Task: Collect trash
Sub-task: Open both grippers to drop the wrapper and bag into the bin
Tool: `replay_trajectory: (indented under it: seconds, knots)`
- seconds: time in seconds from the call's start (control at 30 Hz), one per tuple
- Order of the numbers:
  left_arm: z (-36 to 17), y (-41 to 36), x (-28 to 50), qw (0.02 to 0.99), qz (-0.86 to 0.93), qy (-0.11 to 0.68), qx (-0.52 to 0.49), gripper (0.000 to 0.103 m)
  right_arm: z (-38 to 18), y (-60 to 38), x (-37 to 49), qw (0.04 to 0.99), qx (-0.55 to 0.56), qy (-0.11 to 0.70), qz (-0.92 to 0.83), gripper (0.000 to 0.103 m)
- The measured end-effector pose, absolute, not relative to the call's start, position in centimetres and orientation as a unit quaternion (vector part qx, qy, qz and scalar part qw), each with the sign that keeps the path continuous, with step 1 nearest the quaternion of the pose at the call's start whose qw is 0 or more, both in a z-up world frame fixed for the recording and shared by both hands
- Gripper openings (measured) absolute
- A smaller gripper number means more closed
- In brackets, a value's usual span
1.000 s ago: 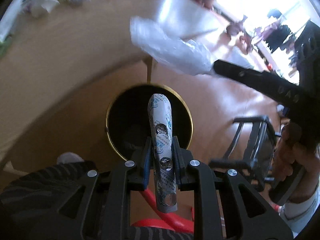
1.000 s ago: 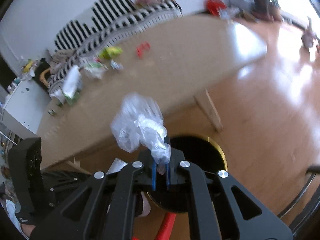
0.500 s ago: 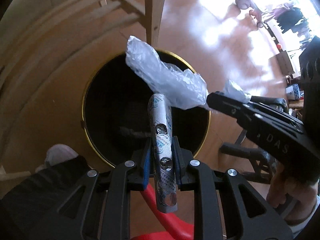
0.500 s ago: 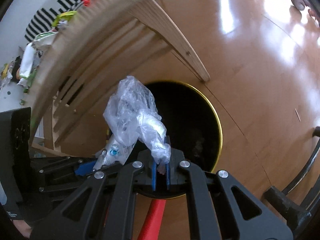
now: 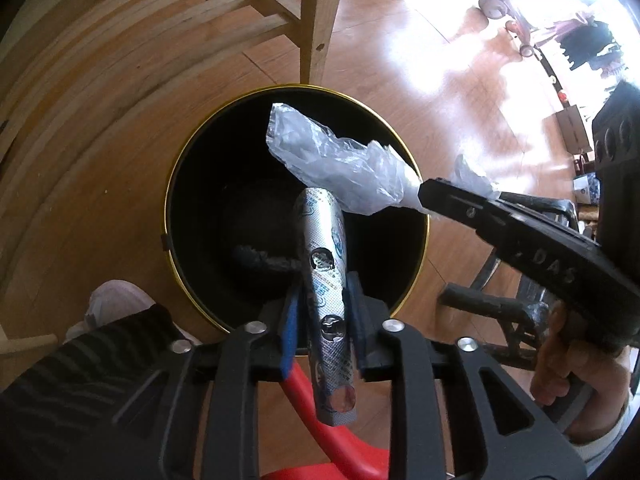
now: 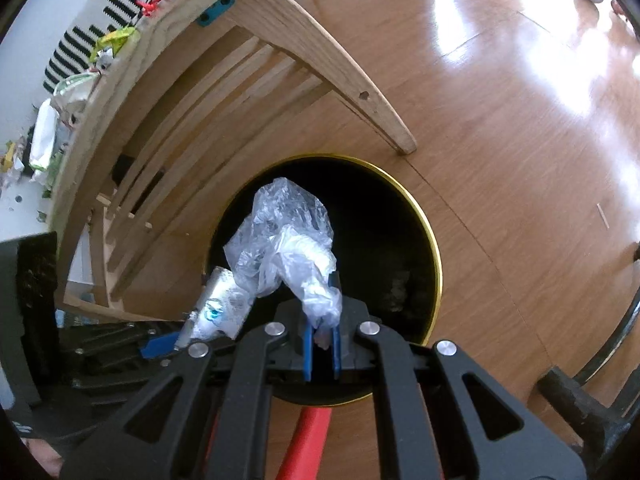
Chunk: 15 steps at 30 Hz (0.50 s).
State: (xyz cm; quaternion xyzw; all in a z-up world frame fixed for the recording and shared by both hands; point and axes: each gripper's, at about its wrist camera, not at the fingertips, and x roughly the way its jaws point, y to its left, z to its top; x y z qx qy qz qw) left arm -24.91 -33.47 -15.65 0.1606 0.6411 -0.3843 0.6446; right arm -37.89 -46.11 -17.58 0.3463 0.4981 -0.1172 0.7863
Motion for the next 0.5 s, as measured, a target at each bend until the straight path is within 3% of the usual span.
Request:
replay_trajectory:
  seconds: [0.03,0.07,0.1,0.13,0.33,0.5]
  knots:
    - [-15.5,-33.6,-25.1,0.65,-0.38,0.637,0.168,0.038,-17.5,-46.3,-38.0,0.785,0.348,0.499,-0.118,0.009]
    - [-15.5,-33.6,-25.1,0.655,-0.376,0.633,0.172,0.051,-17.2,-46.6,-38.1,0.784,0.347,0.499,-0.124,0.028]
    - [-15.1,-33.6,-25.0,0.664,-0.372,0.626,0.169,0.086,-16.8,-46.9,-38.3,0.787,0.347,0.494,-0.129,0.084]
    - [-14.7,-33.4,-25.0,0.676,-0.371,0.616,0.163,0.097,-16.3,-47.1,-38.6,0.791,0.347,0.485,-0.135,0.094]
    - [-12.1,-33.0,-25.4,0.688,-0.393,0.594,0.137,0.097,-12.6,-48.6,-39.8,0.82,0.341,0.439,-0.137,0.097]
    - [-3.9,-31.4,-26.9,0.74,-0.432,0.497,0.133,0.097,-5.4,-48.3,-40.3,0.892,0.286,0.32,-0.137,0.097]
